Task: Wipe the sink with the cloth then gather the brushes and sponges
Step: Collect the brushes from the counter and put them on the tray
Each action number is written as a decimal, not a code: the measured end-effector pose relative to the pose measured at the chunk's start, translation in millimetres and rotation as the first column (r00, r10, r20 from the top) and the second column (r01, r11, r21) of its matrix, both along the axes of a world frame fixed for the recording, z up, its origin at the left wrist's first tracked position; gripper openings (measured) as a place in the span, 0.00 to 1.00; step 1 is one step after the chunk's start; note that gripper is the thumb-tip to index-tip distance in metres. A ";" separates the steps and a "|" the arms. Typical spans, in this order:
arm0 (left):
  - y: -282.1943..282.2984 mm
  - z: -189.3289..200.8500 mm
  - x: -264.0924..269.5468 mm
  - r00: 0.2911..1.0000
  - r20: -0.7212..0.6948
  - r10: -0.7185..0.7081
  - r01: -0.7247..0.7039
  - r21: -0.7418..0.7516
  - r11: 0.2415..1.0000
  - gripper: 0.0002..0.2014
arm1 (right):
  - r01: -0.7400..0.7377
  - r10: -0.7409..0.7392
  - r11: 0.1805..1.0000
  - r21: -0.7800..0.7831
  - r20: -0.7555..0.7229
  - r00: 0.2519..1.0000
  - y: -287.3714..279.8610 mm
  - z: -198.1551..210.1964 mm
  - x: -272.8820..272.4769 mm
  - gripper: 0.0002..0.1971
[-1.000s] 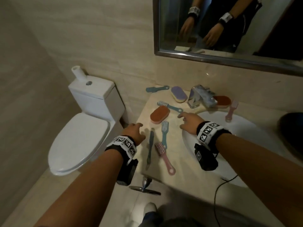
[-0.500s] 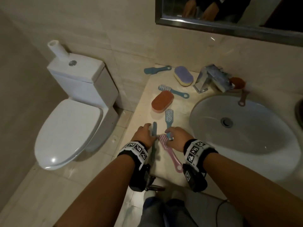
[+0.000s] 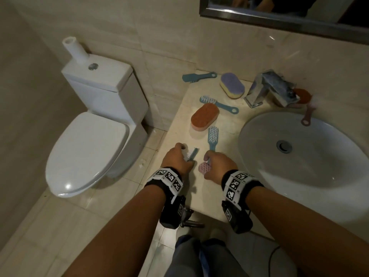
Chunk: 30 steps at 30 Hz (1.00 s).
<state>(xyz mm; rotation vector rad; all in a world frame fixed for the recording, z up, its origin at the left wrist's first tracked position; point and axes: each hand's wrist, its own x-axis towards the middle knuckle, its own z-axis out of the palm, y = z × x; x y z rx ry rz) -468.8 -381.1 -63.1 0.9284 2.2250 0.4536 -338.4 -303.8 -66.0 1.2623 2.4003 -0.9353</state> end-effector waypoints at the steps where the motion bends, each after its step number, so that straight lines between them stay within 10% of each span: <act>1: -3.2 1.7 -1.9 1.000 0.001 0.001 -0.001 -0.004 1.000 0.30 | 0.008 -0.008 1.000 -0.017 0.000 1.000 0.1 -0.2 -0.1 0.22; 11: -17.7 51.5 -14.6 1.000 0.011 -0.017 0.016 0.082 0.996 0.13 | 0.065 -0.065 0.998 0.019 -0.015 0.998 11.3 38.2 -6.3 0.20; 20: -4.0 142.7 -32.8 0.991 -0.029 -0.133 0.136 0.155 0.979 0.22 | 0.184 -0.164 0.980 0.082 -0.205 0.965 31.9 137.9 -9.9 0.14; 30: 49.9 152.8 37.6 0.904 -0.137 -0.406 0.422 0.125 0.898 0.23 | 0.356 -0.319 0.923 0.147 -0.226 0.920 47.2 171.6 68.8 0.18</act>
